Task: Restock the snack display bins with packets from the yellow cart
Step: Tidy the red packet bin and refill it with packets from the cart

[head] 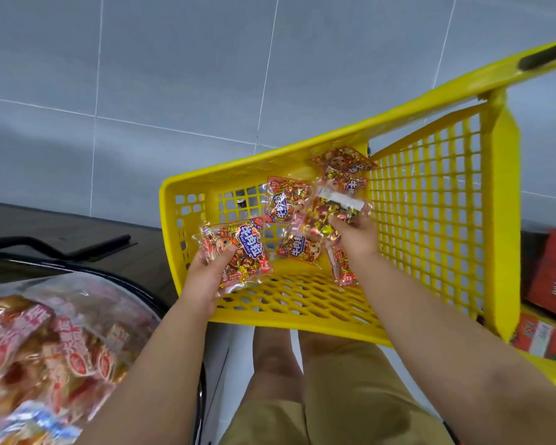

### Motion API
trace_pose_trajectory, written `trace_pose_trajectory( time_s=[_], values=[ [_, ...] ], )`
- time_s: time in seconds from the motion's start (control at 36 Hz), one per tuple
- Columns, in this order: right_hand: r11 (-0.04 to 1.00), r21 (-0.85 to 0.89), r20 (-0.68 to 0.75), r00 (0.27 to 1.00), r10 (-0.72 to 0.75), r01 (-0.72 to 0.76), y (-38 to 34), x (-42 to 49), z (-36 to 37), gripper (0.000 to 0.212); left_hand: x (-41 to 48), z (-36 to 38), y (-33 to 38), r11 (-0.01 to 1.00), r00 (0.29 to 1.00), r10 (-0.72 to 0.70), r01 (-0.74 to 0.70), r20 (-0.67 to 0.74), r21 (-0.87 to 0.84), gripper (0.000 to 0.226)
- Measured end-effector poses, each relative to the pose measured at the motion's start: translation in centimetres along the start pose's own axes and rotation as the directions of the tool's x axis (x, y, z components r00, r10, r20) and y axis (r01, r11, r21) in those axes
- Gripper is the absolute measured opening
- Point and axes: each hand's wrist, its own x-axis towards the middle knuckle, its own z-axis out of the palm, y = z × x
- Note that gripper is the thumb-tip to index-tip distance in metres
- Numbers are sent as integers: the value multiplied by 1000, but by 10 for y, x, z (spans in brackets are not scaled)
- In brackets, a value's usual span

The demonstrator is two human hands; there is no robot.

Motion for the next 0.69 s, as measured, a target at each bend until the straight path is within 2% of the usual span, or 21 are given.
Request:
trace_pose_trajectory(
  time_s=[0.06, 0.11, 0.19, 0.25, 0.28, 0.39, 0.47, 0.5, 0.56, 0.64, 0.69],
  values=[
    [995, 66, 183, 981, 64, -78, 2, -29, -5, 25, -7, -2, 3, 1000, 1000, 14, -14, 18, 2, 39],
    [992, 10, 356, 927, 115, -126, 4, -56, -8, 26, -16, -4, 5, 1000, 999, 22, -22, 41, 7, 34],
    [983, -76, 532, 828, 180, -164, 4, -87, -8, 51, -33, -10, 10, 999, 997, 37, -36, 71, -10, 28],
    [978, -116, 556, 804, 210, -175, -1, -107, -9, 68, -48, -15, 13, 998, 995, 54, -52, 84, -23, 34],
    [977, -123, 560, 800, 215, -177, -5, -117, -10, 70, -55, -18, 14, 998, 995, 65, -62, 78, -32, 36],
    [981, -71, 624, 759, 184, -179, -22, -153, -13, 54, -87, -35, 17, 991, 992, 123, -121, 29, -61, 25],
    [993, -45, 657, 746, 110, -106, -34, -178, -14, 70, -110, -49, 16, 984, 987, 162, -160, 14, -81, 20],
    [996, -44, 659, 747, 91, -82, -39, -187, -14, 72, -118, -55, 16, 981, 985, 173, -172, 3, -91, 22],
    [998, -50, 668, 742, 54, -27, -45, -203, -14, 73, -133, -67, 13, 974, 980, 200, -200, -16, -106, 39],
    [993, -95, 686, 727, 16, 67, -53, -222, -12, 84, -158, -87, 3, 951, 962, 262, -271, -72, -149, 60],
    [978, -148, 716, 699, 4, 145, -55, -234, -10, 87, -176, -97, -8, 935, 956, 278, -292, -94, -202, 84]
  ],
)
